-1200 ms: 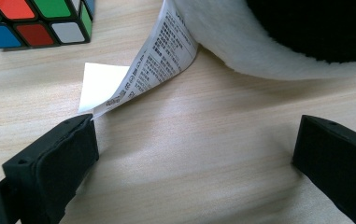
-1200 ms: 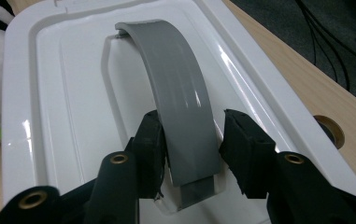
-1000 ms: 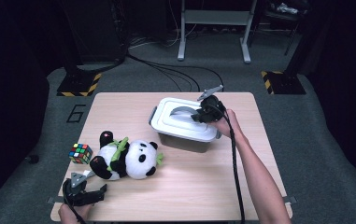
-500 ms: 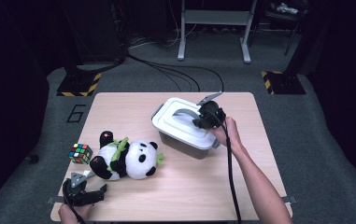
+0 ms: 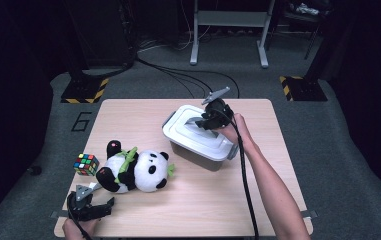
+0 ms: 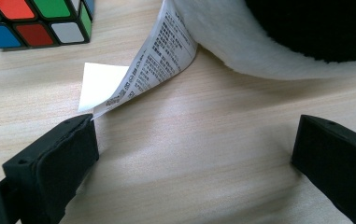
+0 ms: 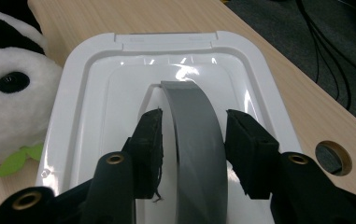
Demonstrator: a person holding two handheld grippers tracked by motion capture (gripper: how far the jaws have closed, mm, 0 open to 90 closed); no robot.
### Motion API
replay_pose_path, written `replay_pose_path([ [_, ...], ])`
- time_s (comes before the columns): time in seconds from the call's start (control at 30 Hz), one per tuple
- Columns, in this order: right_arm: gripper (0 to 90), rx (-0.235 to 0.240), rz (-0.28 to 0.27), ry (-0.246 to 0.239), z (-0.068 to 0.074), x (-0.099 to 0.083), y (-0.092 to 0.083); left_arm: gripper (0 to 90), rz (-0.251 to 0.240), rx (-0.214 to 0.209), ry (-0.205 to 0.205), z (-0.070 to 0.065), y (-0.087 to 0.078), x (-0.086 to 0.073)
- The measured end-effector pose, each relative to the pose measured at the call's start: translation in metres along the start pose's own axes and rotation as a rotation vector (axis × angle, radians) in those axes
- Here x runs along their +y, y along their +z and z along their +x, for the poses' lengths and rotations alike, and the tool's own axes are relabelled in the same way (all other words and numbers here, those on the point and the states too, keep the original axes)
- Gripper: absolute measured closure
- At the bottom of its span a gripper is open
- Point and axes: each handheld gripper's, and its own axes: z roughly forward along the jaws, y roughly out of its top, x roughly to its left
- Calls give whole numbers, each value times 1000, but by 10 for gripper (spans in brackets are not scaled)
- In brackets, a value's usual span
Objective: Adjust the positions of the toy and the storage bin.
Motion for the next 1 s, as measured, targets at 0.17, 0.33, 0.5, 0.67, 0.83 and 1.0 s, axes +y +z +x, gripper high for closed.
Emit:
replay_pose_path([
  [0.17,638,-10,13,15,1,1,3,4,-1,1,3,0,0,0],
  [0.33,663,-15,22,43,7,1,1,4,-1,1,6,0,0,0],
  [0.5,666,-62,42,104,20,2,0,5,-2,2,5,0,0,0],
  [0.67,667,-107,58,170,32,5,0,5,-2,3,4,0,0,0],
  [0.83,668,-129,56,202,37,4,0,5,-3,4,6,0,0,0],
  [1.0,667,-133,53,226,40,4,0,5,-3,3,5,0,0,0],
])
